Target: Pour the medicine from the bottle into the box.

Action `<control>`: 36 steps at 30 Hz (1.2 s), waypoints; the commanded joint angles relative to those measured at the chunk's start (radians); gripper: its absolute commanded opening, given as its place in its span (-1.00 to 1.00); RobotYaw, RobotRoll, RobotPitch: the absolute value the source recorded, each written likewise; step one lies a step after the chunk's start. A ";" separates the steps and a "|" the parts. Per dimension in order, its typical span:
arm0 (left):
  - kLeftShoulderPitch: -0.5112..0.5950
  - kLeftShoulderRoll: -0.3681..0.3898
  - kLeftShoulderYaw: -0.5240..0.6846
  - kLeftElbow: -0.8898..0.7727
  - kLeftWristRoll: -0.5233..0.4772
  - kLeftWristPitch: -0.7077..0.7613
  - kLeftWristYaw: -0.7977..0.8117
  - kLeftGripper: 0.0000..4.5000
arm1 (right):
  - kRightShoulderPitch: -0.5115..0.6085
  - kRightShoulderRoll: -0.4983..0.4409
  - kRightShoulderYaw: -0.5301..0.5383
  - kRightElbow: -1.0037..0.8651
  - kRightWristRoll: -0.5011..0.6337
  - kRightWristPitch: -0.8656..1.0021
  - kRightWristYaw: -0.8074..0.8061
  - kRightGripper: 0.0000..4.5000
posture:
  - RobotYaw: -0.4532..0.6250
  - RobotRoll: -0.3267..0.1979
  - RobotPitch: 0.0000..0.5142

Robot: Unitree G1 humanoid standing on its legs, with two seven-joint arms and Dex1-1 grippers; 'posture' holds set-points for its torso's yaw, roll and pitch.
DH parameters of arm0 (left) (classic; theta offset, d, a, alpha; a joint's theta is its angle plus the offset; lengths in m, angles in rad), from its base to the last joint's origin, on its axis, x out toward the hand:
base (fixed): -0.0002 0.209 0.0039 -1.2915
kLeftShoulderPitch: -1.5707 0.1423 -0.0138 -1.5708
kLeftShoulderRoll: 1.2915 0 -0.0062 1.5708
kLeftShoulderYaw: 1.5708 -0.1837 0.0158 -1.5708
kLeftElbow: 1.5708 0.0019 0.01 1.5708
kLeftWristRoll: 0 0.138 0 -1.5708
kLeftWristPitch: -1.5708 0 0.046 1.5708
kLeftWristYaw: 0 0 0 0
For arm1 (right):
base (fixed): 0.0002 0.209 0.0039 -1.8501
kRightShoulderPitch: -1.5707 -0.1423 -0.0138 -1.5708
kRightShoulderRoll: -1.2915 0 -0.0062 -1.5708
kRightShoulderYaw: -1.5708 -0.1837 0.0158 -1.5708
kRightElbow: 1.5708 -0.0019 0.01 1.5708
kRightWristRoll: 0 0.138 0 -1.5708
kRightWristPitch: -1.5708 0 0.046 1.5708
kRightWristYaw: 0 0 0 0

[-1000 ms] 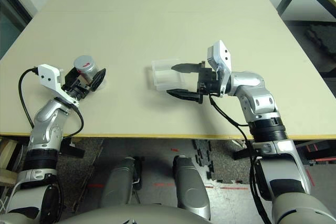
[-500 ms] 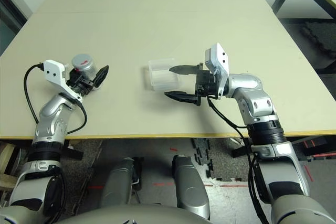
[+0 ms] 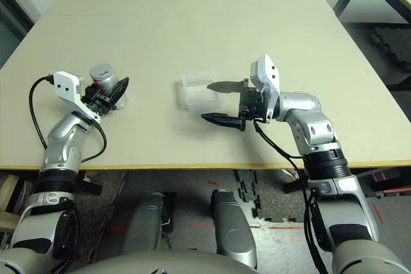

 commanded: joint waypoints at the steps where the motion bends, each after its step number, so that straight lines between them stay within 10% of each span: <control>1: 0.018 0.005 -0.003 -0.029 -0.006 0.005 -0.015 0.17 | 0.006 -0.003 -0.002 -0.008 0.000 -0.001 -0.004 1.00 | -0.39 0.25 -0.33; 14: 0.041 -0.066 -0.122 -0.285 -0.074 0.167 -0.088 0.17 | -0.132 0.026 -0.045 0.004 0.110 0.201 -0.045 1.00 | -0.40 0.25 -0.35; 36: 0.009 -0.115 -0.239 -0.312 -0.048 0.203 -0.127 0.17 | -0.391 0.186 0.064 0.226 -0.025 0.102 0.006 1.00 | -0.41 0.25 -0.40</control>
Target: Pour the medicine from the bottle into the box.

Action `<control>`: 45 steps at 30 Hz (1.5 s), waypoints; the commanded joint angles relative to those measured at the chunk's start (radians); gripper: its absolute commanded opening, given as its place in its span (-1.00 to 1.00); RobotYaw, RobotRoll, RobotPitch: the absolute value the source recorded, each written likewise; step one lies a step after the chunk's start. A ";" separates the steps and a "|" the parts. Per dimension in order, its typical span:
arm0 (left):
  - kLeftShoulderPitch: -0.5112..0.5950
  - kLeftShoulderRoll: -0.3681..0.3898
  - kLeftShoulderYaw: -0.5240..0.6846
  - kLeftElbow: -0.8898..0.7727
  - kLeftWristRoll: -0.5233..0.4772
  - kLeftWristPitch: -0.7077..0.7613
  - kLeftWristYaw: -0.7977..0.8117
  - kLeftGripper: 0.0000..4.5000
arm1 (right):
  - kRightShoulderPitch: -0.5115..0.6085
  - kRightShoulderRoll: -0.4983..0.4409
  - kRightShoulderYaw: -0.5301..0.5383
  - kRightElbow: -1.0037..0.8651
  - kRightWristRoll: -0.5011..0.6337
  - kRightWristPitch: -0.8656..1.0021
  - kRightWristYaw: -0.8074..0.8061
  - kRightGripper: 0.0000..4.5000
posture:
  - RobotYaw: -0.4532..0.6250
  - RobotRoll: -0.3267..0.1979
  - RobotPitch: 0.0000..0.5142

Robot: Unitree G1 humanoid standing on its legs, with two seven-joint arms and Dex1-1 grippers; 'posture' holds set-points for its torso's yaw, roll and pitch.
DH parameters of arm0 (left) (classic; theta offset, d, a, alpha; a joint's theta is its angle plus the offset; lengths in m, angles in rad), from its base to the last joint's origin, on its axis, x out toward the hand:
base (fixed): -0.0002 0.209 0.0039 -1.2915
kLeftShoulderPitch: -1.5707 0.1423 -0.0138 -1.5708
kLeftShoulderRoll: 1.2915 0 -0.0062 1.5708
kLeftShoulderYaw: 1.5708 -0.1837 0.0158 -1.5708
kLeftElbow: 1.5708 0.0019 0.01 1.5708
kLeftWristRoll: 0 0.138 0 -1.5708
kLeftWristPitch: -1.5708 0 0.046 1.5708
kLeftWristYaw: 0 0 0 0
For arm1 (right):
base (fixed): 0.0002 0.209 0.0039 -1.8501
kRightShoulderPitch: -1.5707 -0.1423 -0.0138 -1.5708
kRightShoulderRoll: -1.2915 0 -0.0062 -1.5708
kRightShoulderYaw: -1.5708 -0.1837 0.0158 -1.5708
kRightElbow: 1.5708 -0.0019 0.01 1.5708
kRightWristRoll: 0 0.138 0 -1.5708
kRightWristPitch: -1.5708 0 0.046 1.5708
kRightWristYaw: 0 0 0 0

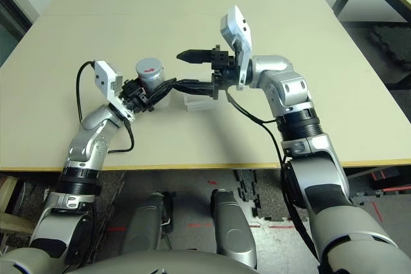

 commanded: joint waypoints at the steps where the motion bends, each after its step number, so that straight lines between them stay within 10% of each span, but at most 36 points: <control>1: 0.016 -0.001 -0.014 -0.006 0.012 0.004 -0.009 0.17 | -0.021 0.020 0.020 0.034 -0.019 -0.024 0.016 1.00 | -0.41 0.25 -0.41; 32: 0.020 0.013 -0.025 -0.026 0.015 0.017 -0.021 0.17 | -0.112 0.157 0.020 0.265 -0.122 -0.156 0.012 1.00 | -0.40 0.25 -0.42; 39: 0.019 0.013 -0.026 -0.034 0.014 0.026 -0.021 0.17 | -0.122 0.159 0.018 0.286 -0.134 -0.167 0.011 0.15 | -0.40 0.25 -0.41; 45: 0.011 0.018 -0.028 -0.042 0.003 0.045 -0.036 0.17 | -0.125 0.152 0.017 0.292 -0.132 -0.173 0.030 0.15 | -0.40 0.25 -0.40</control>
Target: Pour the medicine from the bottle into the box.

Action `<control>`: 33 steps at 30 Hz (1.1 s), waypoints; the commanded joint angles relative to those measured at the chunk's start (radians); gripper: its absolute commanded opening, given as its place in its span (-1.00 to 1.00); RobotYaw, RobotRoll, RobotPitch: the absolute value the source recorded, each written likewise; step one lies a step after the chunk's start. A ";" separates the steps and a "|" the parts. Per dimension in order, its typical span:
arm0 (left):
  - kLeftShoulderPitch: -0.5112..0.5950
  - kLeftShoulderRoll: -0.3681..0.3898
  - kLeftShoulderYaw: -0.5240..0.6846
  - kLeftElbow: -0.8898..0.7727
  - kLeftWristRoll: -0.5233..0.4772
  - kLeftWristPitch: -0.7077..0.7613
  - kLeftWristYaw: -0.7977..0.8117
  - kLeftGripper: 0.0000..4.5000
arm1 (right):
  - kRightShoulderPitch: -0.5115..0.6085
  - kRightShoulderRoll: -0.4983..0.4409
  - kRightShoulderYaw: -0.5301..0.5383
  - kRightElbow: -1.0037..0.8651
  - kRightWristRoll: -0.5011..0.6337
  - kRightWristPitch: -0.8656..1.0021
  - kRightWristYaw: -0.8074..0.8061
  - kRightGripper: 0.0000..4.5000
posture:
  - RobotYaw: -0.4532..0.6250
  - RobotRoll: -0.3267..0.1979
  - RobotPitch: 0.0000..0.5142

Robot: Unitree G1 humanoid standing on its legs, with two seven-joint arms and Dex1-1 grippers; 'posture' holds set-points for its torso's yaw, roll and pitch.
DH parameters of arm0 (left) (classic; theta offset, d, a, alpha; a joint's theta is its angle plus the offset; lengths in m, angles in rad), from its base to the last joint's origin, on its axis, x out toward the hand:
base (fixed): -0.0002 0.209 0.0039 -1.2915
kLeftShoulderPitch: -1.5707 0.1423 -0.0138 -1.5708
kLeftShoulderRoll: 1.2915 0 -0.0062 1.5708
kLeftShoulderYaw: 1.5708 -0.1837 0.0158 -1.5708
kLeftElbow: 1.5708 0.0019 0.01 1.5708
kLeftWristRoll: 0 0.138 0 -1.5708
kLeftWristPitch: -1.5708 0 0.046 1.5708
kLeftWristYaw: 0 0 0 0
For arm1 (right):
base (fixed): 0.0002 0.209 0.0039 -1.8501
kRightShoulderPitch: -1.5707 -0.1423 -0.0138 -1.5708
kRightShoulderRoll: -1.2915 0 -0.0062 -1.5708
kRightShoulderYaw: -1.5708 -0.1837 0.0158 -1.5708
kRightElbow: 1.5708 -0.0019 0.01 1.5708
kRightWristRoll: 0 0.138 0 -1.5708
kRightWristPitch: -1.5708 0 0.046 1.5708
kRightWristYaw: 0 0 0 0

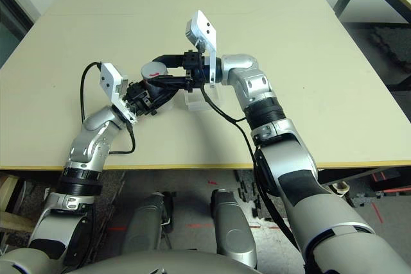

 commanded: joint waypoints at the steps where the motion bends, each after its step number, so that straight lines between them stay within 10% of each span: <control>1: 0.003 0.008 -0.018 -0.029 -0.007 0.033 -0.027 0.17 | -0.018 -0.007 0.002 0.015 -0.008 -0.024 0.030 0.15 | -0.40 0.25 -0.40; 23: -0.203 0.056 -0.008 0.105 -0.096 0.217 -0.277 0.17 | -0.108 0.002 -0.112 0.138 0.087 -0.048 0.231 0.15 | -0.44 0.25 -0.38; 29: -0.201 0.050 -0.008 0.106 -0.089 0.211 -0.280 0.17 | -0.138 -0.034 -0.129 0.218 0.065 -0.089 0.217 1.00 | -0.44 0.25 -0.38; 33: -0.200 0.045 -0.006 0.108 -0.080 0.201 -0.276 0.17 | -0.148 -0.052 -0.129 0.248 0.058 -0.111 0.220 1.00 | -0.43 0.25 -0.38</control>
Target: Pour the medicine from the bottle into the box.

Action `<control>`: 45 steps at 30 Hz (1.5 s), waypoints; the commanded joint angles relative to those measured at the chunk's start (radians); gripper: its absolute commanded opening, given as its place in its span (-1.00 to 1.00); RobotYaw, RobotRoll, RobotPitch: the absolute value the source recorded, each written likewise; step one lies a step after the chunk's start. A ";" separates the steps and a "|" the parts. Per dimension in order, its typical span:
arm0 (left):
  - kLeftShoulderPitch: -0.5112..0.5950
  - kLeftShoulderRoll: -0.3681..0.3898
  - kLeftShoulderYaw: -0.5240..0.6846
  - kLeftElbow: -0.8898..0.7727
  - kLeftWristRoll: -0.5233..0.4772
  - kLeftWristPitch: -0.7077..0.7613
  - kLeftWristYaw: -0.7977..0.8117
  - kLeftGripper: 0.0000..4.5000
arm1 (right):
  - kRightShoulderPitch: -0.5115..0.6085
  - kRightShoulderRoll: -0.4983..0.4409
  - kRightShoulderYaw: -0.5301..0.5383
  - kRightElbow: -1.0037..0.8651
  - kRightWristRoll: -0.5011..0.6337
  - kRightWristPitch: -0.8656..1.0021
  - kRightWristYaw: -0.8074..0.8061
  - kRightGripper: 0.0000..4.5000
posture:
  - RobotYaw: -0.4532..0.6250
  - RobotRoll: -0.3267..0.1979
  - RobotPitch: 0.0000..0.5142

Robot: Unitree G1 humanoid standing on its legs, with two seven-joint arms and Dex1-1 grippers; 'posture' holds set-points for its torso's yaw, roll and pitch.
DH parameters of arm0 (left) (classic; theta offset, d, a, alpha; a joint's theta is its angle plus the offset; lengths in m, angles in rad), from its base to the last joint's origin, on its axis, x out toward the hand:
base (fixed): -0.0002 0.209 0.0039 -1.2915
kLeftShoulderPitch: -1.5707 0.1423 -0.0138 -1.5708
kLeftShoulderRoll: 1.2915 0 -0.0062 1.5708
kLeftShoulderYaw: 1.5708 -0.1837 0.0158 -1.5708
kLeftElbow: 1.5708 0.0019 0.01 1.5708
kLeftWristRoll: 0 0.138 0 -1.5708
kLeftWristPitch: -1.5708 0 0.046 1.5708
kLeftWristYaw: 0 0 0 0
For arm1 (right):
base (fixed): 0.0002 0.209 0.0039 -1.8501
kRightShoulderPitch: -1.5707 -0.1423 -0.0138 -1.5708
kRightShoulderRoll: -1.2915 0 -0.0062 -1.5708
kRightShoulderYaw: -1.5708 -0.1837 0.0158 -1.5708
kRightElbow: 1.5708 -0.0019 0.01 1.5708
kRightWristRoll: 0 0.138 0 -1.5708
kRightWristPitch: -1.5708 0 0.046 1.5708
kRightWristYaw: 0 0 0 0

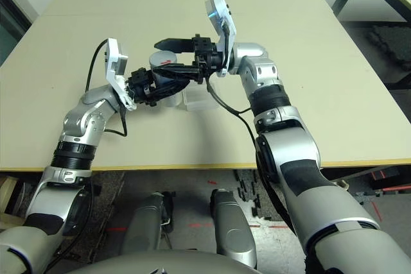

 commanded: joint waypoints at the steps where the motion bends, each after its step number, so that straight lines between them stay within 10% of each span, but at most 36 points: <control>1: 0.004 -0.001 -0.006 0.017 0.013 -0.008 0.003 0.17 | -0.017 -0.018 -0.012 0.032 -0.017 -0.023 0.008 1.00 | -0.43 0.25 -0.38; 45: -0.017 -0.065 -0.026 0.095 0.098 -0.174 0.049 0.17 | -0.032 -0.004 -0.014 0.096 -0.101 -0.065 -0.157 1.00 | -0.43 0.25 -0.42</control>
